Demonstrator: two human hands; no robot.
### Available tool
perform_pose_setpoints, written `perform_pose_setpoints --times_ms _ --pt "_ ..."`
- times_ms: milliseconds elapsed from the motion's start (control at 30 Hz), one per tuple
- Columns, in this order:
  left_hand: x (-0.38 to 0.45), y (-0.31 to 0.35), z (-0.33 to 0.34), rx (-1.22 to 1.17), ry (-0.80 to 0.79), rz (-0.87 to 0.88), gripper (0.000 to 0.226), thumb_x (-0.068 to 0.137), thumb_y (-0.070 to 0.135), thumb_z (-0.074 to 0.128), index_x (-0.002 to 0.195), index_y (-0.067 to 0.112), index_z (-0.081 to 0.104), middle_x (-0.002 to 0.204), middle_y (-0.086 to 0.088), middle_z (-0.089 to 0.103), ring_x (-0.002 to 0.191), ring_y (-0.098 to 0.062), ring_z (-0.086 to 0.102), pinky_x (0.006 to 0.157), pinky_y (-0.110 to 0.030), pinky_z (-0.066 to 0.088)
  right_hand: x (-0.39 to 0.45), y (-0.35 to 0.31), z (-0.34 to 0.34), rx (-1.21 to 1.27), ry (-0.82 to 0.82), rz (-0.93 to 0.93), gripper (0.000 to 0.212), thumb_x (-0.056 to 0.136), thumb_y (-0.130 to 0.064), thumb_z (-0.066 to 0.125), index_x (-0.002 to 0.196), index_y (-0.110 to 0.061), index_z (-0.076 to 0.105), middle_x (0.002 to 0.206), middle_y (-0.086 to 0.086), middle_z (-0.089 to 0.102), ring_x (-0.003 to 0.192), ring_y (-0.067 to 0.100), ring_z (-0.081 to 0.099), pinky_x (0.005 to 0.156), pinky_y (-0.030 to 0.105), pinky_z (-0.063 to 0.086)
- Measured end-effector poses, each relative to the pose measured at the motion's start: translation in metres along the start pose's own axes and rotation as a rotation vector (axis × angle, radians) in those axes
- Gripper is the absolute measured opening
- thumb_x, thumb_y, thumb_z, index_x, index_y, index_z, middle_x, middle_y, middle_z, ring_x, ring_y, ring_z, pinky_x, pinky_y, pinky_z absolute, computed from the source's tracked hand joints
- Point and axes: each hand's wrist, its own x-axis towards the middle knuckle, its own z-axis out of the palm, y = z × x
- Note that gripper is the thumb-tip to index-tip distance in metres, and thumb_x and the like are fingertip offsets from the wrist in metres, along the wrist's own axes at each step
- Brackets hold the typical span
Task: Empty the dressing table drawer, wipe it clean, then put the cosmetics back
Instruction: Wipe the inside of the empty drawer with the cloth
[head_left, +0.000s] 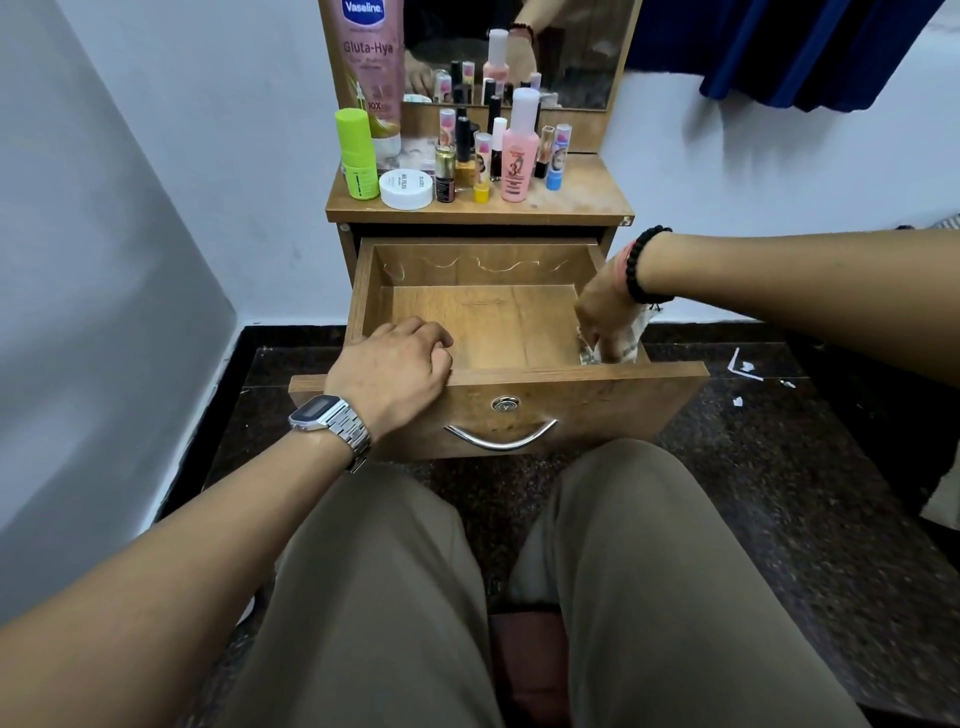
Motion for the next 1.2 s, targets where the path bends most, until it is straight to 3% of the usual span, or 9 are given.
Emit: perform_pose_setpoints --times_ms 233,300,400,600,667,733,833,1000,1200 --pt "0.002 -0.002 0.0 0.025 0.003 0.016 0.038 0.097 0.035 0.026 0.122 0.028 0.054 0.128 0.004 0.057 0.115 -0.019 0.053 0.089 -0.036 0.042 0.027 -0.004 0.01 0.001 0.065 0.173 0.028 0.087 -0.029 0.057 0.107 -0.013 0.066 0.098 0.003 0.065 0.083 0.021 0.057 0.059 0.022 0.042" --pt "0.002 -0.002 0.0 0.026 0.011 0.016 0.037 0.097 0.035 0.026 0.119 0.027 0.055 0.125 0.003 0.059 0.112 -0.02 0.055 0.086 -0.036 0.043 0.036 -0.001 0.007 -0.015 0.136 0.206 0.035 0.09 -0.031 0.053 0.119 -0.015 0.063 0.115 0.005 0.065 0.099 0.023 0.061 0.079 0.029 0.05" --pt "0.003 -0.003 0.001 0.045 0.004 0.007 0.036 0.098 0.034 0.026 0.114 0.024 0.057 0.117 0.0 0.063 0.105 -0.022 0.058 0.077 -0.034 0.041 0.05 0.006 0.008 -0.098 0.237 0.301 0.037 0.095 -0.034 0.046 0.127 -0.02 0.056 0.136 0.003 0.054 0.132 0.023 0.044 0.115 0.044 0.025" --pt "0.003 -0.004 0.002 0.054 0.005 0.006 0.036 0.097 0.035 0.025 0.111 0.025 0.057 0.111 -0.003 0.066 0.098 -0.024 0.061 0.069 -0.033 0.039 0.042 0.002 0.008 -0.121 0.228 0.284 0.049 0.094 -0.042 0.044 0.138 -0.021 0.046 0.146 0.004 0.045 0.138 0.021 0.036 0.118 0.043 0.016" --pt "0.003 -0.004 0.002 0.055 0.001 0.0 0.036 0.097 0.035 0.025 0.11 0.025 0.057 0.11 -0.003 0.066 0.097 -0.024 0.061 0.068 -0.032 0.039 0.036 -0.005 0.015 -0.039 0.199 0.215 0.051 0.086 -0.043 0.051 0.131 -0.018 0.054 0.135 0.005 0.055 0.125 0.022 0.052 0.111 0.044 0.033" --pt "0.002 -0.004 0.002 0.054 -0.006 -0.005 0.036 0.097 0.035 0.025 0.11 0.024 0.057 0.109 -0.003 0.067 0.096 -0.025 0.062 0.067 -0.032 0.037 0.021 -0.009 0.021 0.011 0.146 0.156 0.038 0.083 -0.034 0.053 0.109 -0.009 0.063 0.106 0.006 0.066 0.091 0.023 0.064 0.084 0.033 0.051" --pt "0.003 -0.003 0.001 0.044 -0.012 -0.011 0.036 0.097 0.035 0.024 0.11 0.024 0.057 0.107 -0.005 0.067 0.094 -0.026 0.062 0.066 -0.032 0.037 0.002 -0.011 0.026 0.086 0.074 0.147 0.025 0.092 -0.015 0.041 0.09 -0.001 0.061 0.084 0.009 0.063 0.054 0.019 0.052 0.047 0.023 0.042" --pt "0.004 -0.003 0.002 0.038 0.0 -0.004 0.036 0.097 0.036 0.024 0.11 0.024 0.056 0.103 -0.005 0.068 0.09 -0.027 0.062 0.066 -0.033 0.04 0.019 -0.015 0.026 0.088 0.123 0.116 0.028 0.088 -0.026 0.052 0.107 -0.012 0.068 0.098 0.005 0.07 0.087 0.025 0.067 0.078 0.032 0.055" --pt "0.006 -0.005 0.005 0.041 0.016 0.005 0.036 0.096 0.037 0.024 0.11 0.025 0.056 0.102 -0.008 0.068 0.089 -0.03 0.062 0.066 -0.033 0.039 0.045 0.007 0.019 0.001 0.301 0.21 0.038 0.096 -0.029 0.04 0.13 -0.019 0.054 0.134 0.004 0.057 0.126 0.02 0.05 0.115 0.037 0.026"
